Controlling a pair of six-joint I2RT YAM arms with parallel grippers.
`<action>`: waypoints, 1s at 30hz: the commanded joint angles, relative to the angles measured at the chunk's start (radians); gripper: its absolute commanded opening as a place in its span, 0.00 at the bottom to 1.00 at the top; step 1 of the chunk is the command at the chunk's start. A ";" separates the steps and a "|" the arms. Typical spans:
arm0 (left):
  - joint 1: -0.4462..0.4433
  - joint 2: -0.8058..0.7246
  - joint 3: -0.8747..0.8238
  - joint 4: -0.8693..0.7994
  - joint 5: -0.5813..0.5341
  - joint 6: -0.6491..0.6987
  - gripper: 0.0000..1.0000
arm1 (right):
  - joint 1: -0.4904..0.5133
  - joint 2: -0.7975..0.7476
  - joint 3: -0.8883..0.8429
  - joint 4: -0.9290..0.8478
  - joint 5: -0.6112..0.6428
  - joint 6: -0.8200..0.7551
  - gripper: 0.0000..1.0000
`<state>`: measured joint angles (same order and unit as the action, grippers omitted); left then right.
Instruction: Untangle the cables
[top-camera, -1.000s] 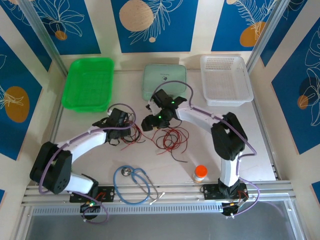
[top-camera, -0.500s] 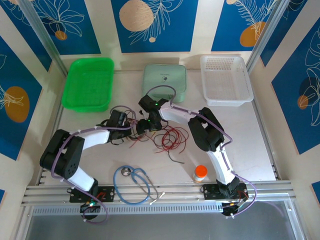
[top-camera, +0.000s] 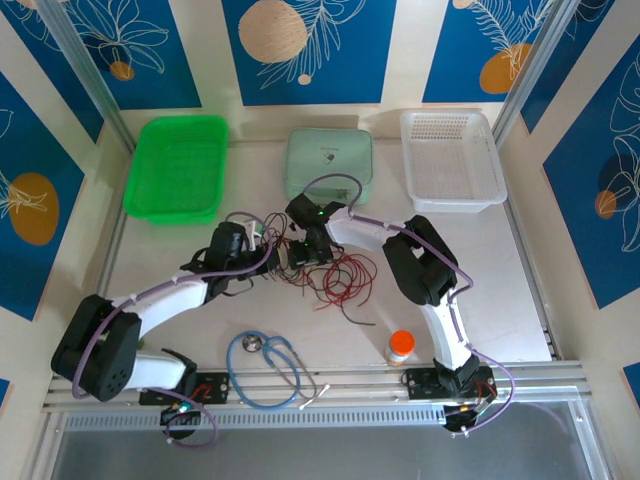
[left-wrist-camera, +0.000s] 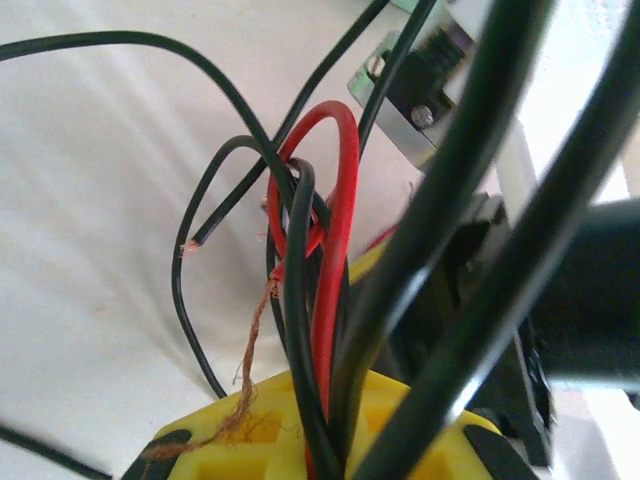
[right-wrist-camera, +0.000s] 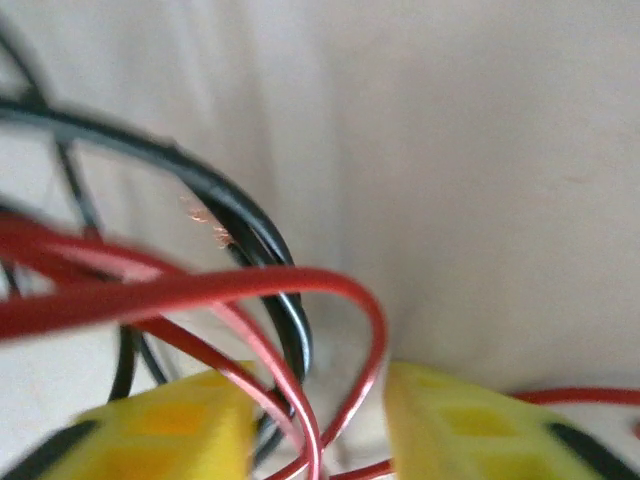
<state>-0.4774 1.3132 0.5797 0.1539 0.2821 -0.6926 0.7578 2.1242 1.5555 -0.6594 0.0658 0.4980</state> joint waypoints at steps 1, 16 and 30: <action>-0.006 -0.052 -0.020 0.067 0.099 -0.036 0.04 | -0.016 0.018 -0.020 -0.037 0.086 0.013 0.16; -0.004 0.028 -0.007 -0.082 -0.081 0.045 0.16 | -0.099 -0.155 -0.190 -0.156 0.389 -0.022 0.00; -0.133 0.174 0.137 0.058 0.064 0.078 0.64 | -0.119 -0.300 -0.271 -0.084 0.252 -0.082 0.00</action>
<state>-0.5728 1.4658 0.6540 0.1535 0.2874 -0.6456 0.6460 1.8759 1.3029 -0.7811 0.4034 0.4408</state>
